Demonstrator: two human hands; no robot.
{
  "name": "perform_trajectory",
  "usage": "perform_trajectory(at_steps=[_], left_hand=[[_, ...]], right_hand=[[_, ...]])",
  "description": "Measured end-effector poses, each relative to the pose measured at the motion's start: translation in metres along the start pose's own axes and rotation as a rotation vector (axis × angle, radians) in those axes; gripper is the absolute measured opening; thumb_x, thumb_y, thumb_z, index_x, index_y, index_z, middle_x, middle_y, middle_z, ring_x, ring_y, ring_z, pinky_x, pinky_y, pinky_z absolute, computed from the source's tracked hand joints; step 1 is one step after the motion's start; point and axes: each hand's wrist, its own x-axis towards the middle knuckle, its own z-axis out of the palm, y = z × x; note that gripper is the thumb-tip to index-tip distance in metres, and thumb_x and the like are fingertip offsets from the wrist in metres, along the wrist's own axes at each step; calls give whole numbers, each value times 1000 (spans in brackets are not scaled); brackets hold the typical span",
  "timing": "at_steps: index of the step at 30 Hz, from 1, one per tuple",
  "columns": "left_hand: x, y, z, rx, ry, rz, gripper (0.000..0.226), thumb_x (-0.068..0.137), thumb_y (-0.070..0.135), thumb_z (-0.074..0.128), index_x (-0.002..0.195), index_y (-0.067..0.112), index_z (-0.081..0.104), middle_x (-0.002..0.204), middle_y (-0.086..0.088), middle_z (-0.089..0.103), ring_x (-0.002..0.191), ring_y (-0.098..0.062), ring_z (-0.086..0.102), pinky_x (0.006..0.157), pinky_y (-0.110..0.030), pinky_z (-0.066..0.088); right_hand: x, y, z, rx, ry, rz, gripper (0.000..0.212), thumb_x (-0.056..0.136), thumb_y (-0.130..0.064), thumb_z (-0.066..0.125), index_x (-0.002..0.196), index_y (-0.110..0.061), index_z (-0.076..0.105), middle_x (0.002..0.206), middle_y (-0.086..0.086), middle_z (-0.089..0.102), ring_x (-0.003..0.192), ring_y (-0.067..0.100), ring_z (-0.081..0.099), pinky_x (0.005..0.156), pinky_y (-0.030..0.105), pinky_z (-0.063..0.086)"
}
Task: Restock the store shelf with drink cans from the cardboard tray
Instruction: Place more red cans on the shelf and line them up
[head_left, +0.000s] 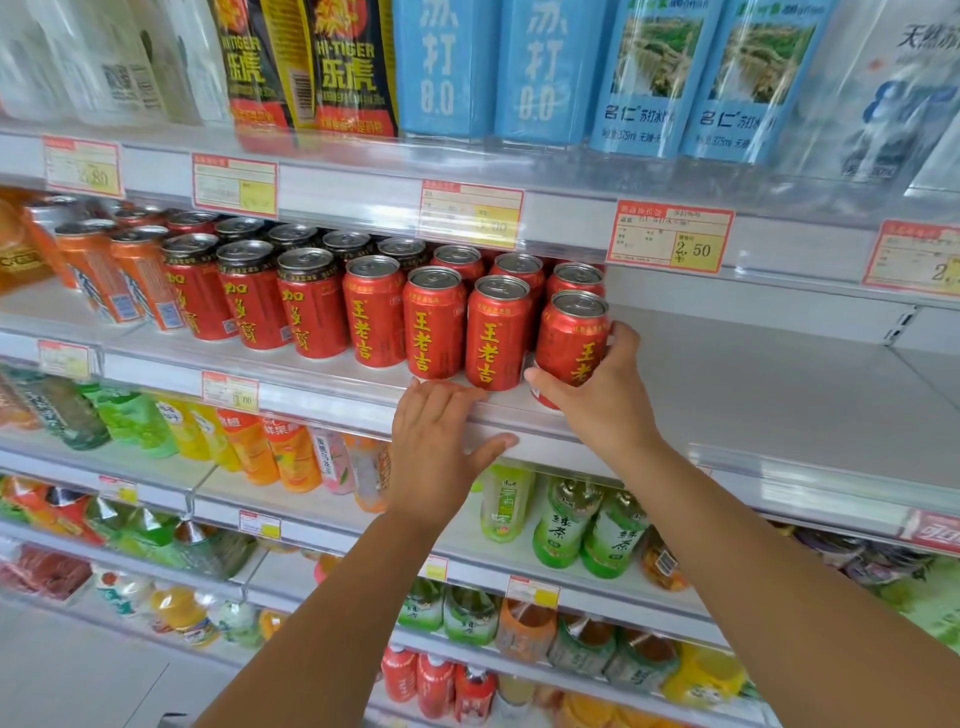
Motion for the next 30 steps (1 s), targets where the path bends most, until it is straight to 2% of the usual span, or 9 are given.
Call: perform_trajectory(at_steps=[5, 11, 16, 18, 20, 23, 25, 27, 30], left_hand=[[0, -2, 4, 0, -3, -1, 55, 79, 64, 59, 108, 17, 67, 101, 0, 62, 107, -22, 51, 111, -34, 26], [0, -4, 4, 3, 0, 12, 56, 80, 64, 60, 109, 17, 67, 102, 0, 62, 108, -23, 52, 111, -34, 26], [-2, -5, 3, -28, 15, 13, 54, 80, 64, 62, 107, 17, 67, 102, 1, 62, 108, -23, 54, 114, -26, 18], [-1, -5, 4, -36, 5, 18, 54, 79, 62, 64, 107, 16, 67, 102, 0, 63, 107, -26, 56, 113, -28, 22], [0, -5, 3, -33, -5, 16, 55, 78, 61, 67, 108, 15, 67, 104, -2, 64, 108, -28, 57, 110, -35, 30], [-3, 12, -6, -67, 61, -6, 52, 79, 48, 70, 116, 12, 65, 115, -5, 64, 116, -29, 55, 108, -37, 34], [-14, 38, -5, -118, 83, 24, 43, 81, 32, 70, 118, 10, 64, 118, -6, 63, 116, -26, 54, 106, -33, 35], [-43, 67, 17, -214, -57, 71, 36, 85, 28, 64, 118, 11, 64, 118, -4, 63, 113, -21, 52, 104, -22, 32], [-104, 114, 53, -373, -422, 150, 29, 88, 28, 58, 114, 18, 66, 122, 1, 61, 116, -14, 51, 100, -6, 28]], right_hand=[[-1, 6, -17, -3, -121, -5, 81, 76, -30, 79, 140, -23, 29, 113, -10, 52, 99, 9, 57, 90, 31, 46], [0, 4, -7, -74, -33, -45, 76, 71, -40, 82, 130, -23, 35, 107, -13, 54, 99, 14, 61, 85, 37, 50], [-2, 6, -2, -158, 5, -27, 78, 71, -53, 77, 131, -28, 33, 117, -12, 59, 100, 15, 64, 85, 37, 49], [-4, 5, -1, -156, 2, -16, 81, 70, -54, 77, 132, -27, 32, 121, -9, 59, 103, 15, 63, 87, 38, 49], [-9, 3, -5, -45, 43, -18, 79, 71, -50, 78, 132, -27, 33, 124, -7, 56, 108, 12, 59, 91, 40, 49], [-33, 4, -28, 205, 194, -83, 53, 82, -31, 74, 125, -27, 42, 118, -5, 55, 108, 7, 55, 95, 32, 49], [-61, 17, -52, 295, 285, -85, 40, 88, -19, 67, 121, -26, 47, 112, -5, 59, 103, 5, 58, 90, 24, 49], [-93, 47, -77, 315, 347, -39, 33, 91, -12, 61, 118, -26, 48, 107, -5, 61, 95, 5, 60, 81, 17, 48], [-148, 114, -112, 246, 368, 137, 27, 94, -11, 57, 117, -24, 49, 104, -4, 59, 90, 4, 58, 72, 10, 45]])
